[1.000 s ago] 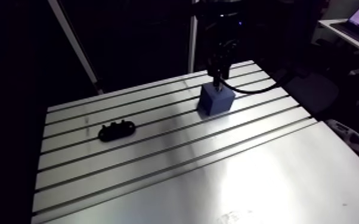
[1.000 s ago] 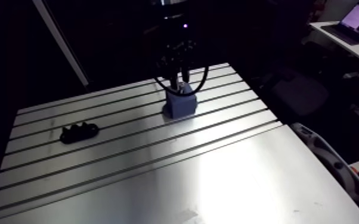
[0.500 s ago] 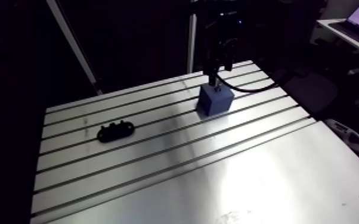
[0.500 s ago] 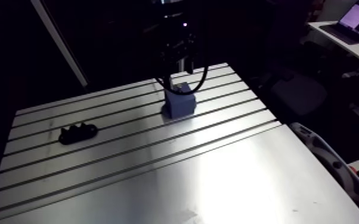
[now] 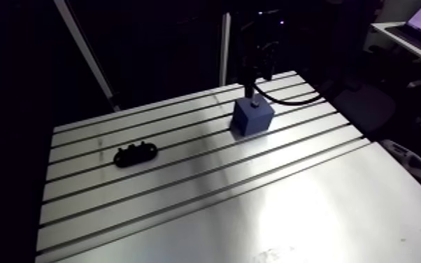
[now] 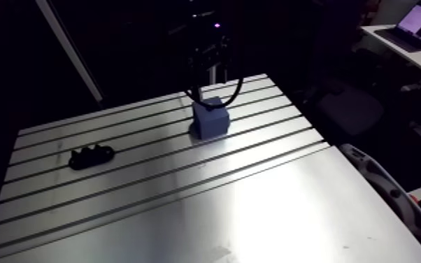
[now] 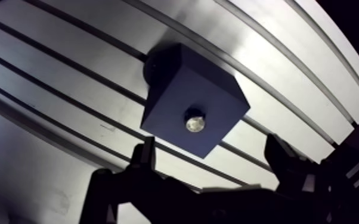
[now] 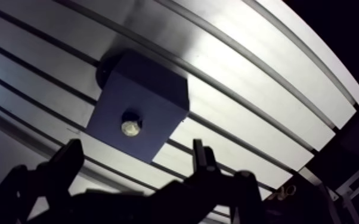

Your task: Pick up the M10 bolt and insert it into the hex recess until seated.

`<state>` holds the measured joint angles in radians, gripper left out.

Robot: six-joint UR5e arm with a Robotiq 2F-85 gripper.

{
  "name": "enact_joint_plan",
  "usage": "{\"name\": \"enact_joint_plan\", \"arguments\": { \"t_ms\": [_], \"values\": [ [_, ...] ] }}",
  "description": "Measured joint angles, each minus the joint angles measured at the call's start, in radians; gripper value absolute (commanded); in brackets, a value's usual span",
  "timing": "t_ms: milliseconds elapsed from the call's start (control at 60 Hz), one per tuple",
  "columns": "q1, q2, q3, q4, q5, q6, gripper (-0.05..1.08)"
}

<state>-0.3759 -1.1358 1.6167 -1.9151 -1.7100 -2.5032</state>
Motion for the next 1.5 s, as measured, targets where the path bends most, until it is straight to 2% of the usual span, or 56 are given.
{"name": "enact_joint_plan", "arguments": {
  "t_ms": [433,467,517,533,567,633,717,767,833,1000,1150,1500],
  "values": [
    [0.001,-0.006,0.005,0.000,0.002,0.020,0.01],
    [0.001,-0.007,0.005,0.000,0.003,0.025,0.03],
    [0.001,-0.008,0.006,0.000,0.004,0.034,0.13],
    [0.001,-0.009,0.006,0.000,0.004,0.037,0.13],
    [0.001,-0.009,0.007,0.000,0.005,0.046,0.25],
    [0.001,-0.012,0.008,0.000,0.009,0.074,0.33],
    [0.001,-0.015,0.010,0.001,0.017,0.112,0.37],
    [0.001,-0.018,0.011,0.001,0.022,0.137,0.43],
    [0.001,-0.020,0.012,0.001,0.027,0.171,0.45],
    [0.001,-0.025,0.016,0.000,0.035,0.258,0.57],
    [0.001,-0.031,0.016,0.000,0.037,0.352,0.62],
    [0.001,-0.051,0.021,0.006,0.037,0.556,0.62]
  ]
}}
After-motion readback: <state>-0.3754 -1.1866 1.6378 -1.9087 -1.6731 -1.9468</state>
